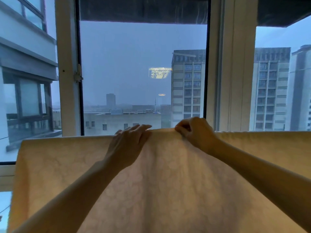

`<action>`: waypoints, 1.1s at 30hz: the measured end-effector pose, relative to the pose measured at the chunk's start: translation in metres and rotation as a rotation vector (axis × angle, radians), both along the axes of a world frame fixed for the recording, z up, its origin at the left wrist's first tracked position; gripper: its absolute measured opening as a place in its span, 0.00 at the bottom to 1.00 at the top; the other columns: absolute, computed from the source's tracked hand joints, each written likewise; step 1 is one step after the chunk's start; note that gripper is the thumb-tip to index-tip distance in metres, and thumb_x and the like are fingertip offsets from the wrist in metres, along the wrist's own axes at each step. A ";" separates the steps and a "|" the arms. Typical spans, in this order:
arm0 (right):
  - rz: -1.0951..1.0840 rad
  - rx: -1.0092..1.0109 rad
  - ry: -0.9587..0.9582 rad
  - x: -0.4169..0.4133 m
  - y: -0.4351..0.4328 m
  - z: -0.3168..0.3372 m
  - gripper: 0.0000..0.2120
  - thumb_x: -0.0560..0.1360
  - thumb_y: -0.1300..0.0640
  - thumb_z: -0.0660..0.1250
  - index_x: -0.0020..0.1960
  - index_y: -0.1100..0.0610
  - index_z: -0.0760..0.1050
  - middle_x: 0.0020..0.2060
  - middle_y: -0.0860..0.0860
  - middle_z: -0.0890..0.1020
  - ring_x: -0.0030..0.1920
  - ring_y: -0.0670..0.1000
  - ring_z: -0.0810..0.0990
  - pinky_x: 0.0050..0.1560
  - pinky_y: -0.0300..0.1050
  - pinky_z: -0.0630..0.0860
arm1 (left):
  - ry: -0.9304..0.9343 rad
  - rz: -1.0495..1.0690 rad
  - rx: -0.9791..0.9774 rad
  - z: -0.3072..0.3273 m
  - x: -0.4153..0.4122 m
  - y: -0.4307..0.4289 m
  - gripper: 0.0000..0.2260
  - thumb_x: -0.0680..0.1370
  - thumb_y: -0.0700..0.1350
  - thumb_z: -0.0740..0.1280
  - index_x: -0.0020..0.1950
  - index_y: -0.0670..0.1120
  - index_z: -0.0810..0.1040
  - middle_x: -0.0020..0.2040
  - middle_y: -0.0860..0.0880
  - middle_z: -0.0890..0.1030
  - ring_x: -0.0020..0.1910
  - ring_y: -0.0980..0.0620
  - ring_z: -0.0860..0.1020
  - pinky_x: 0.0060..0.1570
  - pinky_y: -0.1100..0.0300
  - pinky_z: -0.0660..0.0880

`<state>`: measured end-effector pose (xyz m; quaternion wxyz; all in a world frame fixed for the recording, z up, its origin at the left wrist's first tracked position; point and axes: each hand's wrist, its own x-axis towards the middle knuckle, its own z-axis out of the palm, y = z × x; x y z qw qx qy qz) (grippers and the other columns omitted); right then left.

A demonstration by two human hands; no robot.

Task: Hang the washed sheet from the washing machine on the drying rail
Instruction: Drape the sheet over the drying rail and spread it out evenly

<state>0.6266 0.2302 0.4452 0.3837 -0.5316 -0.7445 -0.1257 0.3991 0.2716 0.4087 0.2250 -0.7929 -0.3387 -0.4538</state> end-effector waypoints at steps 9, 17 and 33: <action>0.007 0.030 -0.042 0.035 -0.016 -0.010 0.09 0.79 0.48 0.60 0.50 0.48 0.79 0.39 0.43 0.82 0.38 0.39 0.79 0.48 0.38 0.77 | 0.001 0.273 0.196 -0.012 0.010 0.007 0.19 0.82 0.56 0.50 0.44 0.50 0.76 0.35 0.53 0.76 0.28 0.54 0.73 0.37 0.54 0.77; 0.066 -0.021 -0.006 0.052 -0.029 -0.004 0.07 0.76 0.54 0.66 0.53 0.51 0.80 0.42 0.39 0.79 0.40 0.33 0.77 0.46 0.19 0.67 | -0.013 0.261 0.227 -0.013 -0.002 0.010 0.20 0.82 0.56 0.50 0.44 0.49 0.77 0.34 0.53 0.76 0.29 0.54 0.74 0.38 0.54 0.76; -0.072 0.087 0.006 0.080 -0.031 -0.012 0.09 0.77 0.55 0.64 0.54 0.54 0.80 0.45 0.47 0.83 0.39 0.35 0.75 0.43 0.21 0.68 | 0.044 0.172 0.248 -0.015 0.054 -0.009 0.16 0.80 0.50 0.54 0.56 0.46 0.80 0.45 0.48 0.83 0.44 0.48 0.81 0.52 0.50 0.75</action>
